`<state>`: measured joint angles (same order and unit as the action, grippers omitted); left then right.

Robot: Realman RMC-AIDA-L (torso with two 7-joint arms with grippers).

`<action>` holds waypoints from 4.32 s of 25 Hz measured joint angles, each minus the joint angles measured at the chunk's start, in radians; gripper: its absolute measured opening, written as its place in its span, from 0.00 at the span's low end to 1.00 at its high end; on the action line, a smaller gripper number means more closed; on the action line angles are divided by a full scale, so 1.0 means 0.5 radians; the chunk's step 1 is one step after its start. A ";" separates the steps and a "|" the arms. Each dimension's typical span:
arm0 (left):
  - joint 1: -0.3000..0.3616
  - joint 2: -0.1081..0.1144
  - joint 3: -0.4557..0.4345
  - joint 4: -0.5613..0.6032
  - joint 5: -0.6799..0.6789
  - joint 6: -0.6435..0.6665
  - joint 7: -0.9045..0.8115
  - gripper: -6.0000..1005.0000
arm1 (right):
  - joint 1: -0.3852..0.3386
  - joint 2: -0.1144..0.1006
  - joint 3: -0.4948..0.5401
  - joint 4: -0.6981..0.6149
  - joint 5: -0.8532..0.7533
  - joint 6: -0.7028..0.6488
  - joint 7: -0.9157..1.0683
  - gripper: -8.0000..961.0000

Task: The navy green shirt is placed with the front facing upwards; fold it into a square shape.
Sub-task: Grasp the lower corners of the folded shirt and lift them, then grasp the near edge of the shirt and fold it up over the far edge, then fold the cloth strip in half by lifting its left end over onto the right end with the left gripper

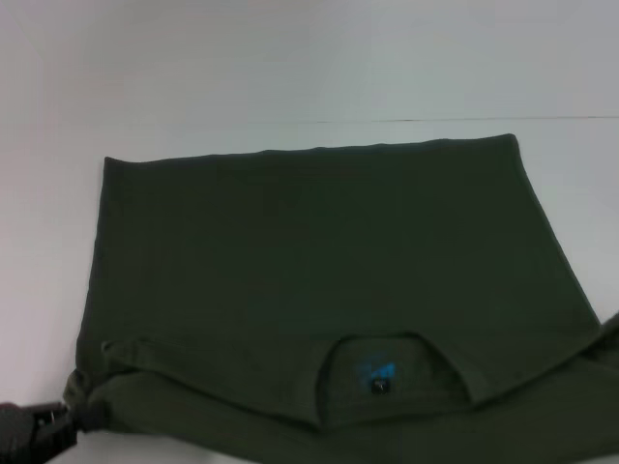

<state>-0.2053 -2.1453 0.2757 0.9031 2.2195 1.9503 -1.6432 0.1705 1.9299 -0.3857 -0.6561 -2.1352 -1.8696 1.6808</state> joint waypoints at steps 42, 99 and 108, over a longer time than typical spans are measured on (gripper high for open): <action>-1.053 0.099 -0.194 -0.639 -0.023 -1.870 -0.080 0.07 | 1.182 0.114 0.445 0.538 -0.186 1.838 -0.298 0.06; -0.529 0.069 0.031 -0.326 -0.372 -1.210 -0.276 0.73 | 0.629 0.013 -0.135 0.123 0.187 1.002 0.561 0.96; -0.444 0.064 0.031 -0.215 -0.072 -1.111 -0.364 0.73 | 0.584 -0.048 -0.134 0.122 -0.029 0.917 0.787 0.96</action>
<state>-0.4274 -2.1132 0.2915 0.7955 2.1838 1.3949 -1.8251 0.4624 1.9062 -0.4525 -0.5951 -2.1497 -1.4111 2.0741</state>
